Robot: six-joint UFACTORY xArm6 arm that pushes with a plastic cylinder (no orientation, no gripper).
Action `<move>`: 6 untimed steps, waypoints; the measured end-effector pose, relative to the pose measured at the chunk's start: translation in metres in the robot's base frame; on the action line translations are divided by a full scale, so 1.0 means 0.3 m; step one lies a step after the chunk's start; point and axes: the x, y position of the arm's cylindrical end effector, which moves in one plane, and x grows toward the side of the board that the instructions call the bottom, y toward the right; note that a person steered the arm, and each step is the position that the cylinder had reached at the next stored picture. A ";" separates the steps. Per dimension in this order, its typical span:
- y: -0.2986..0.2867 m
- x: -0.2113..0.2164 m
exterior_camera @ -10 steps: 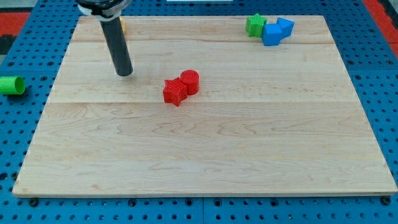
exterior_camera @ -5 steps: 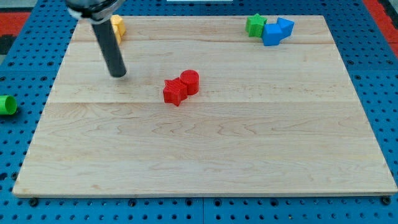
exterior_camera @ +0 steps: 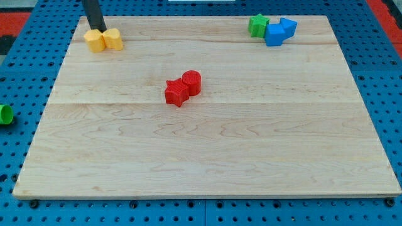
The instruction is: Move the yellow hexagon to the bottom center
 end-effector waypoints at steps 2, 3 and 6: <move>-0.052 0.187; -0.077 0.030; -0.019 0.493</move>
